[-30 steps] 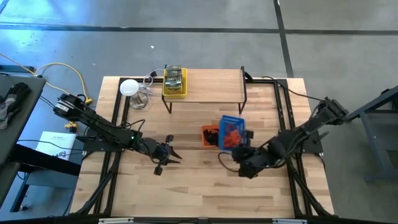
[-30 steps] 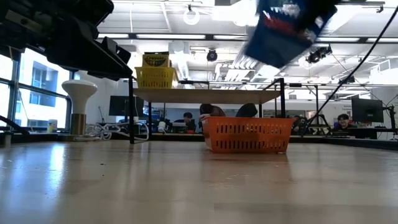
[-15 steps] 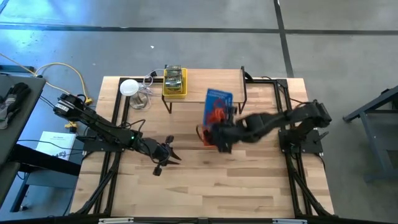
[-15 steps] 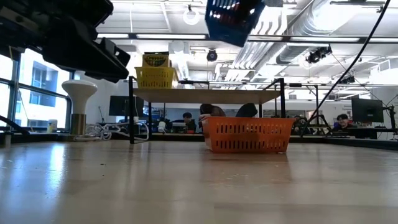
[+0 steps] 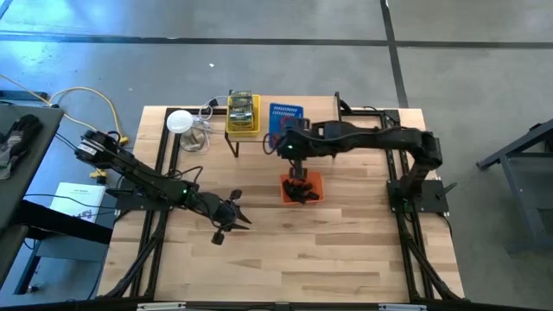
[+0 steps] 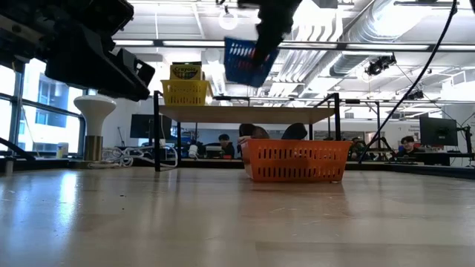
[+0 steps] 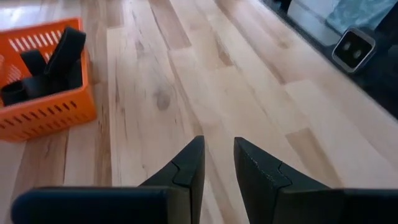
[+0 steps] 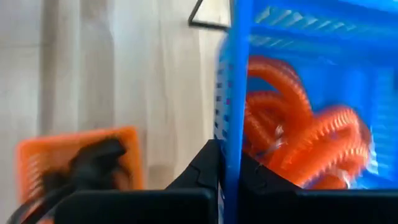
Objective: Pick & Place Office Desk Supplies
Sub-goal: Put the blue bin with spring keychains on the shelf
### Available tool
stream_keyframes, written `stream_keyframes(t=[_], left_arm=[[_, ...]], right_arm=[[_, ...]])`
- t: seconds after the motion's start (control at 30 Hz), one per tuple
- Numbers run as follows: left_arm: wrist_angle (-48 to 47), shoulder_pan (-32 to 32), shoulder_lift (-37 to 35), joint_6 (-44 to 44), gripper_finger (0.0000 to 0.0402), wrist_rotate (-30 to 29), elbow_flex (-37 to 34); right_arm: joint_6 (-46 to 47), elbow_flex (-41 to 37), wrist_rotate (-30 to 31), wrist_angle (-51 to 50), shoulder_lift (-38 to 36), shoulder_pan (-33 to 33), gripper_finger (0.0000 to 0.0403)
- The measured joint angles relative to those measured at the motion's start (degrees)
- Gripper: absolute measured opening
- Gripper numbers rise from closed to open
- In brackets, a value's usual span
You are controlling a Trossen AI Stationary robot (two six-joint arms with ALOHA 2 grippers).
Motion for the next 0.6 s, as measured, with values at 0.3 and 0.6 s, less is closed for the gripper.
stream_keyframes(t=[0.3, 0.6], left_arm=[[0.17, 0.32, 2.86, 0.18, 0.008, 0.02, 0.0], [-0.17, 0.39, 2.8, 1.21, 0.008, 0.02, 0.0]], right_arm=[[-3.77, 3.72, -3.45, 1.55, 7.29, -5.13, 0.0003], [-7.07, 6.57, -7.39, 2.07, 11.14, -8.01, 0.0003]])
